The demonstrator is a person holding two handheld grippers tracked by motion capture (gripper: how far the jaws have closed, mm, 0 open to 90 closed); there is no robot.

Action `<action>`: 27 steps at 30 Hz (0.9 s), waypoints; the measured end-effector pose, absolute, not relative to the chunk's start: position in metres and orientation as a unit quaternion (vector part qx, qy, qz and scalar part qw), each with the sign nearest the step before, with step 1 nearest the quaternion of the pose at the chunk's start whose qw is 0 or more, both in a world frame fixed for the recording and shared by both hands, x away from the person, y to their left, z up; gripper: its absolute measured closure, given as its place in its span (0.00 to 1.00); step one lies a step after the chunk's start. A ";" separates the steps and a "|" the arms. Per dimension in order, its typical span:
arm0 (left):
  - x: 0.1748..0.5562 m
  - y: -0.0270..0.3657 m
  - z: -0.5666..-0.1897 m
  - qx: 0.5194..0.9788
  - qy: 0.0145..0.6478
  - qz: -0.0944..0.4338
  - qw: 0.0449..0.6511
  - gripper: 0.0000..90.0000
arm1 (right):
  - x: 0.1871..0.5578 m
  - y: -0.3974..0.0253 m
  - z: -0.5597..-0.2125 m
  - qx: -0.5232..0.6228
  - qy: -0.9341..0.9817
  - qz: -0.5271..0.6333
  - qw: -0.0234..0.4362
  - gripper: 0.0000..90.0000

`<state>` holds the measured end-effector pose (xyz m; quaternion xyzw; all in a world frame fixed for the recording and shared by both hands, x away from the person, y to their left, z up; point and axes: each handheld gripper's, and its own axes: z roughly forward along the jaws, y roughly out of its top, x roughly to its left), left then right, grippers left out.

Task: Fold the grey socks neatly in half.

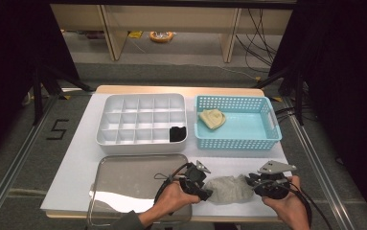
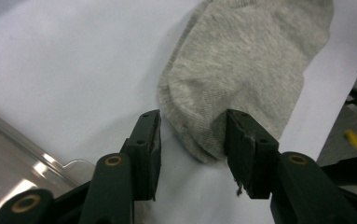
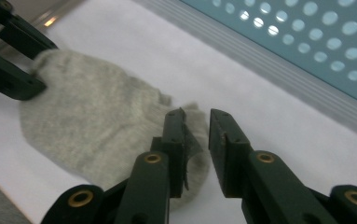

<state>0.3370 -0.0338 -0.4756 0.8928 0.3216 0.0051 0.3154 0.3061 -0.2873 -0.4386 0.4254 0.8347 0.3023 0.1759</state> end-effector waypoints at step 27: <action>0.335 -0.019 -0.458 0.894 0.310 -0.027 0.323 0.92 | 0.300 -0.262 -0.440 0.383 0.848 0.340 0.137 0.87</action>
